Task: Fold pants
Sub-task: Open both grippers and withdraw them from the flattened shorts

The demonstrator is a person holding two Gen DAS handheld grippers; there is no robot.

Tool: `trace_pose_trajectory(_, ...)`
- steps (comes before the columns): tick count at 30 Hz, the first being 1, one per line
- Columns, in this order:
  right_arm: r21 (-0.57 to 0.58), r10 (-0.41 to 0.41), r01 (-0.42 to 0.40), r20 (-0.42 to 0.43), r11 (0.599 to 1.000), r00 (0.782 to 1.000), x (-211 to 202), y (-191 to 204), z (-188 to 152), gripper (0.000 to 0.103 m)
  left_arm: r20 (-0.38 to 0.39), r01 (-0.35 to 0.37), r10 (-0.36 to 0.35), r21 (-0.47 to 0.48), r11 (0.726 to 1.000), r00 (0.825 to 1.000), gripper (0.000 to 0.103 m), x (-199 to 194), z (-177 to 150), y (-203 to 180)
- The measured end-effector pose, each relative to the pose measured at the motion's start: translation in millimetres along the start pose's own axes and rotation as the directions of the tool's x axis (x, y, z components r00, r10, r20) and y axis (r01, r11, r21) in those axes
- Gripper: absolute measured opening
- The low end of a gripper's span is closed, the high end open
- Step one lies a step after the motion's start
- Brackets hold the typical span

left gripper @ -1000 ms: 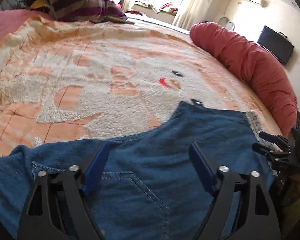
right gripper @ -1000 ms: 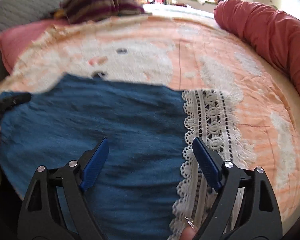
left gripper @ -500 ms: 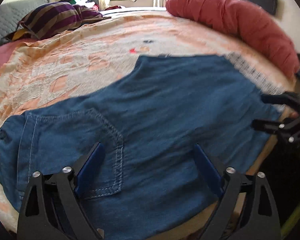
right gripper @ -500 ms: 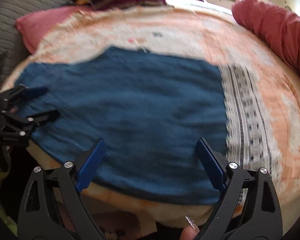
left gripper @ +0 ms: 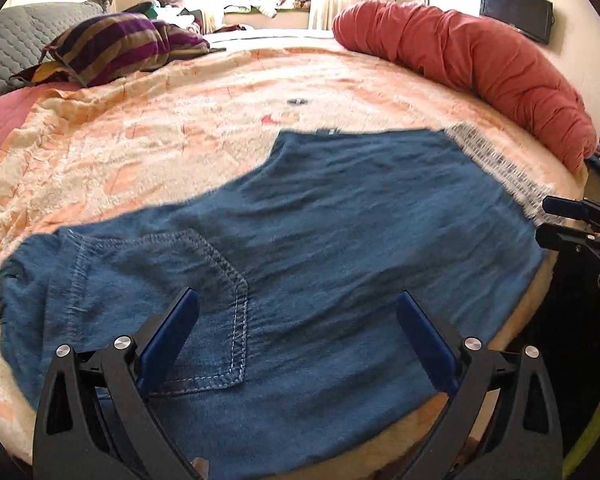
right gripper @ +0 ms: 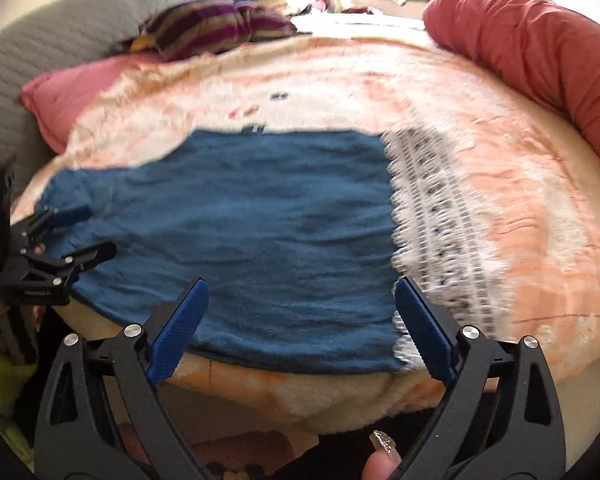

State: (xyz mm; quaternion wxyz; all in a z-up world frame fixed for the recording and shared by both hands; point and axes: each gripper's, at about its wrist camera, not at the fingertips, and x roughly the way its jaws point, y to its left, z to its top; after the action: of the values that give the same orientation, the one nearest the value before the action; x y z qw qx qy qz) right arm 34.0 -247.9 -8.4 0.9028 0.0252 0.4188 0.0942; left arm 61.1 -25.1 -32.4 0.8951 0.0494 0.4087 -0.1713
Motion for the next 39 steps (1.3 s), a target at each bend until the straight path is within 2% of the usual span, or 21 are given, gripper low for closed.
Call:
trace_pose_trajectory(10,0.087,-0.068,0.057,0.133,0.995,0.989,-52,-34,5,0.093,0.058,0.048,-0.049,0.008,0.999,0.997,0.098,-39,19,-22)
trace_pose_trajectory(18,0.158,-0.102,0.078,0.148,0.984,0.984,-65,-59,-6,0.093,0.065,0.079,-0.081,0.043,0.996,0.995,0.098,-44,46,-46)
trace_pose_trajectory(27,0.207,-0.093,0.067,0.121,0.976,0.988,-54,-74,-18,0.093,0.023,0.116,-0.12,0.136,0.984,0.992,0.098,-28,82,-81)
trace_pose_trajectory(34,0.25,-0.047,0.024,0.086,0.968,0.995,-36,-78,-23,0.093,-0.046,0.163,-0.157,0.201,0.966,0.987,0.098,8,108,-110)
trace_pose_trajectory(39,0.29,-0.034,0.011,0.072,0.957,0.997,-24,-81,-22,0.093,-0.079,0.165,-0.151,0.237,0.957,0.985,0.098,39,127,-126)
